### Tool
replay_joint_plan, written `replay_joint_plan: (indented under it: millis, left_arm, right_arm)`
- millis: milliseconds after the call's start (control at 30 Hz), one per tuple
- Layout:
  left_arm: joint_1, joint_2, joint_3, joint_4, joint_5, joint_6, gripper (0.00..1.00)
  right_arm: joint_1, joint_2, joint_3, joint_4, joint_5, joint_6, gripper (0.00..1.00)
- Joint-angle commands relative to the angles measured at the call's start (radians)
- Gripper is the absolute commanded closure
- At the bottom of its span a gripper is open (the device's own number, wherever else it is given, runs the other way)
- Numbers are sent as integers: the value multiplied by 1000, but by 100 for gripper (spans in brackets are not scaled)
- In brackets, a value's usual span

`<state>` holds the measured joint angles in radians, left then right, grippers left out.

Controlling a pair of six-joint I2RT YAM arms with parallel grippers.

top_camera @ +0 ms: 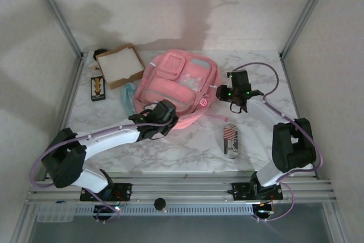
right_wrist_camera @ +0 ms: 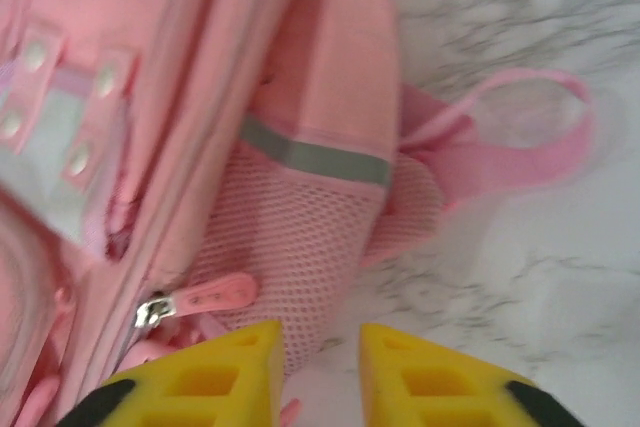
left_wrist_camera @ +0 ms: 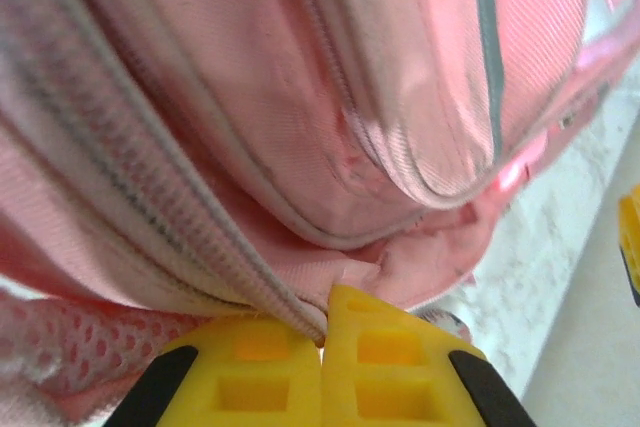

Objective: Pack the student bag
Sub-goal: Zip the student bag at the top-center of the table, then unzip the student bag at the top-center of the table.

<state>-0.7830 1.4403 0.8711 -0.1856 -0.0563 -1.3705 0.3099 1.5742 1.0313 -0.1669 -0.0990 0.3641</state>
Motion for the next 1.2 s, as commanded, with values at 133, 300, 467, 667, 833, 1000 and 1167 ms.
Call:
replay_joint_plan:
  millis: [133, 300, 467, 667, 833, 1000, 1167]
  left_arm:
    - [40, -97, 38, -75, -12, 187, 76]
    - [-9, -172, 80, -83, -73, 225, 54]
    - [-42, -88, 164, -74, -46, 295, 51]
    - [-84, 29, 257, -50, -88, 349, 53]
    - [-92, 75, 294, -49, -99, 379, 53]
    - [-90, 116, 331, -65, -116, 406, 53]
    - [-90, 183, 403, -100, -123, 435, 52]
  right_arm:
    - [41, 46, 74, -23, -29, 15, 58]
    - [40, 105, 168, -63, -79, 137, 43]
    - [40, 218, 280, -102, -130, 256, 40]
    - [37, 317, 374, -115, -107, 339, 47]
    - [34, 407, 468, -178, -80, 381, 51]
    - [34, 468, 508, -106, -158, 397, 68]
    - [31, 431, 514, -89, -160, 414, 99]
